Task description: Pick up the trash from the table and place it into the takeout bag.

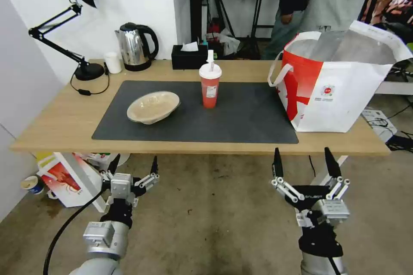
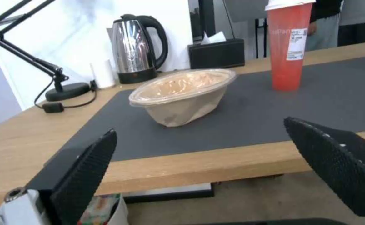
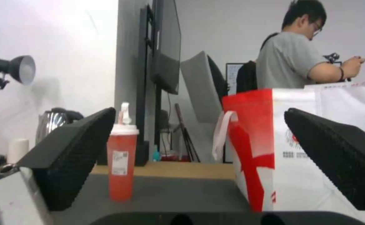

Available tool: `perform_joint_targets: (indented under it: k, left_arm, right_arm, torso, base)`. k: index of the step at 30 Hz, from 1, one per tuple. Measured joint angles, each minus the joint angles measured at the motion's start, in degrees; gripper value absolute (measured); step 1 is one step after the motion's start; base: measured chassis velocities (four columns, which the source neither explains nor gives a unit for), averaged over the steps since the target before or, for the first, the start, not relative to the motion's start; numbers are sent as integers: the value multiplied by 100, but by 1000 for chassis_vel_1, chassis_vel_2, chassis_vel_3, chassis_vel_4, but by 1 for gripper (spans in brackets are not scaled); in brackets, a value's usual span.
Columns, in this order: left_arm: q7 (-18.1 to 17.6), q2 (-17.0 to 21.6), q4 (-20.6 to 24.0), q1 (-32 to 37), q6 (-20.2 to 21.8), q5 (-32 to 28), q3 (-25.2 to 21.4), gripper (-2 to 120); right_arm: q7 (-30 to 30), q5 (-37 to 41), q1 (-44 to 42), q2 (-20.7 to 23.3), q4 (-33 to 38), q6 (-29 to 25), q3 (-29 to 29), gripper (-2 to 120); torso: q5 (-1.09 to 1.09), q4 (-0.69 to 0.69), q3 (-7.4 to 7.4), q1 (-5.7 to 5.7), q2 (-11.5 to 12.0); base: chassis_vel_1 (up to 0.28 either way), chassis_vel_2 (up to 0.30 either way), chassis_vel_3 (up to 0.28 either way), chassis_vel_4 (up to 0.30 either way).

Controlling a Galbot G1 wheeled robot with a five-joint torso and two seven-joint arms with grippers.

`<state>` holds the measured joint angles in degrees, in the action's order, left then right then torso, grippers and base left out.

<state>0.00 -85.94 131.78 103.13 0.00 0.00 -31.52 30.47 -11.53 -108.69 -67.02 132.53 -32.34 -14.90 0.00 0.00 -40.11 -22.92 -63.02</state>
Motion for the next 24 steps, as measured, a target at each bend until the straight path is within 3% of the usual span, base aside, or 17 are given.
perform_joint_targets:
  k: [24]
  left_arm:
    - [0,0,0,0,0,0,0,100]
  right_arm:
    - [98,-55,-19,23,-122,-90,73,100]
  torso:
    - [-1,0,0,0,0]
  base:
    - [0,0,0,0]
